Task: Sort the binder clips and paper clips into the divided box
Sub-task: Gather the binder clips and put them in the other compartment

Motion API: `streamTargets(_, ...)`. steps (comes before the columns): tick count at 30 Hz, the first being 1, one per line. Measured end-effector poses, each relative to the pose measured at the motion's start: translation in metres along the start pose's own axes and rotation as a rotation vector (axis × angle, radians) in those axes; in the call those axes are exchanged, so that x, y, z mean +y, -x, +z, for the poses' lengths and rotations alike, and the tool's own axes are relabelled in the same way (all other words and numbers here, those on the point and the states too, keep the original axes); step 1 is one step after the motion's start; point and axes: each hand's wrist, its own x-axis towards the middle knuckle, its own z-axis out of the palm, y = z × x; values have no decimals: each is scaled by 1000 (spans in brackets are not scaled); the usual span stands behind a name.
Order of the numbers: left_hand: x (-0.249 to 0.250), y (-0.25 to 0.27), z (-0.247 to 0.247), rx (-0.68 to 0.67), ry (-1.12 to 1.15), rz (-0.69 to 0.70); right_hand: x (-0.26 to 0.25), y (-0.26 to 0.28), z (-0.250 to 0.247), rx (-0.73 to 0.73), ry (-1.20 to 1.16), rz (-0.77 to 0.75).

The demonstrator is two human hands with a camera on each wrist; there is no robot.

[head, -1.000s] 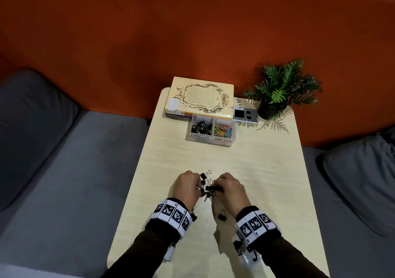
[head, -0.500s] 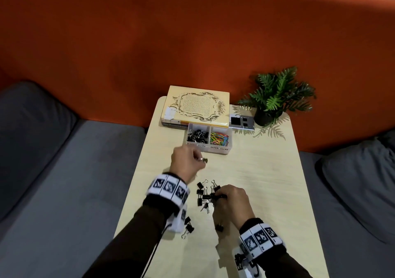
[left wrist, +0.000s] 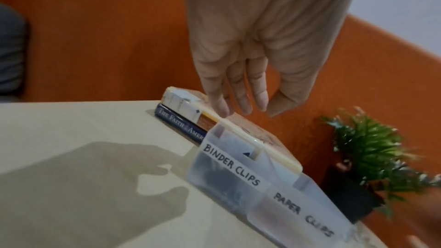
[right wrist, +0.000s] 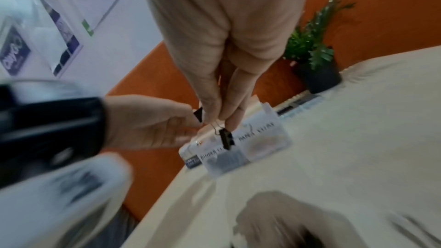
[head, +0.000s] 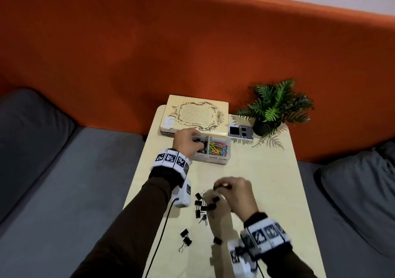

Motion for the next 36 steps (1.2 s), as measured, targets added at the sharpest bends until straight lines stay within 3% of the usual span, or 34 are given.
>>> streamTargets(3,-16,38,-5,57,79,-2,-33,-38,-7,83,-52,-79)
streamTargets(7,-48,94,3,-42,6,-21,-67,-98,4,127,14,-91)
streamTargets(12,-75,123,18,-175,-91,-30,-72,-129,17,-96,265,-112)
streamTargets(16,-82,126,26,-256,-193,7,-50,-95,4,-99,277,-176)
streamTargets(20,-71,130,48,-297,-318,-12,-2,-49,20,-432,449,-278)
streamTargets(22,-64,133,62,-284,-335,7,13,-49,34,-501,583,-336)
streamTargets(28,-67,135,77,-281,-429,88,8,-67,44,-537,731,-287)
streamTargets(34,-80,129,67,-264,-316,76,33,-15,24,-501,599,-379)
streamTargets(36,-83,129,66,-261,-286,67,43,1,19,-466,450,-316)
